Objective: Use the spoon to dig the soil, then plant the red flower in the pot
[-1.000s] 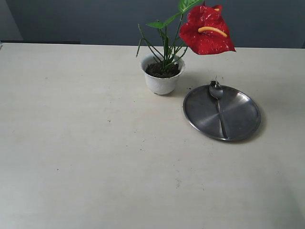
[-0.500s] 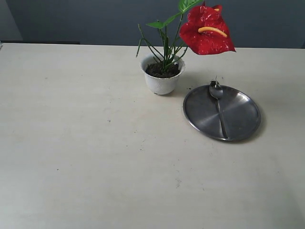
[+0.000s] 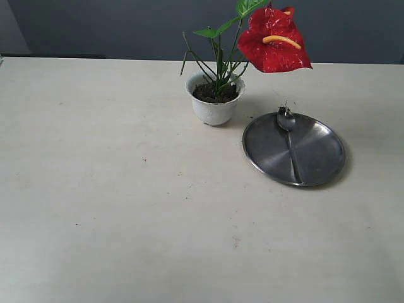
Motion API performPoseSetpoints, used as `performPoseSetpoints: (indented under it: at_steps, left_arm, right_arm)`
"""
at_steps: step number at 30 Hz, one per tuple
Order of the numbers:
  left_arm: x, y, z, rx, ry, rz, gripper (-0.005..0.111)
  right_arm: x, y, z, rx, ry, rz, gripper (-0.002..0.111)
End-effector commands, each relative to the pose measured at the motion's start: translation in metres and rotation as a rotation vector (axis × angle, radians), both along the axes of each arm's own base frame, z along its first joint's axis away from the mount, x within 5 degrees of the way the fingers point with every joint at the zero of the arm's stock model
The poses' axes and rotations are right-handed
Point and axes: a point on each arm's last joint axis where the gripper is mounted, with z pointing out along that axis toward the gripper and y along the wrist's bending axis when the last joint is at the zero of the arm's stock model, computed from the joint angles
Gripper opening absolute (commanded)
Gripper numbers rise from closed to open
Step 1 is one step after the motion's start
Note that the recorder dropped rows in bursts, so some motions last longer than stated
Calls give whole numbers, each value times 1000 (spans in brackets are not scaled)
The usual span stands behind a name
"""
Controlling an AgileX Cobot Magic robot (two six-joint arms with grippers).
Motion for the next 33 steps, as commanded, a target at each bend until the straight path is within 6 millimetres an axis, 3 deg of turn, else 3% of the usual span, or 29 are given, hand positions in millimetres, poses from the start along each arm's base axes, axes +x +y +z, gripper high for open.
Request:
performPoseSetpoints:
  at_steps: [1,8,20,33]
  left_arm:
    - [-15,-5,-28,-101,-64,-11,0]
    - [-14,-6,-54,-211,-29,-15,0]
    - [-26,-9,-84,-161,-58,-23,0]
    - [-33,-9,-114,-151,82,4,0]
  right_arm:
    - [0,0,0,-5,-9,-5,-1]
    - [0,0,0,-5,-9,-5,-1]
    - [0,0,0,-5,-9,-5,-1]
    - [0,0,0,-5,-9,-5,-1]
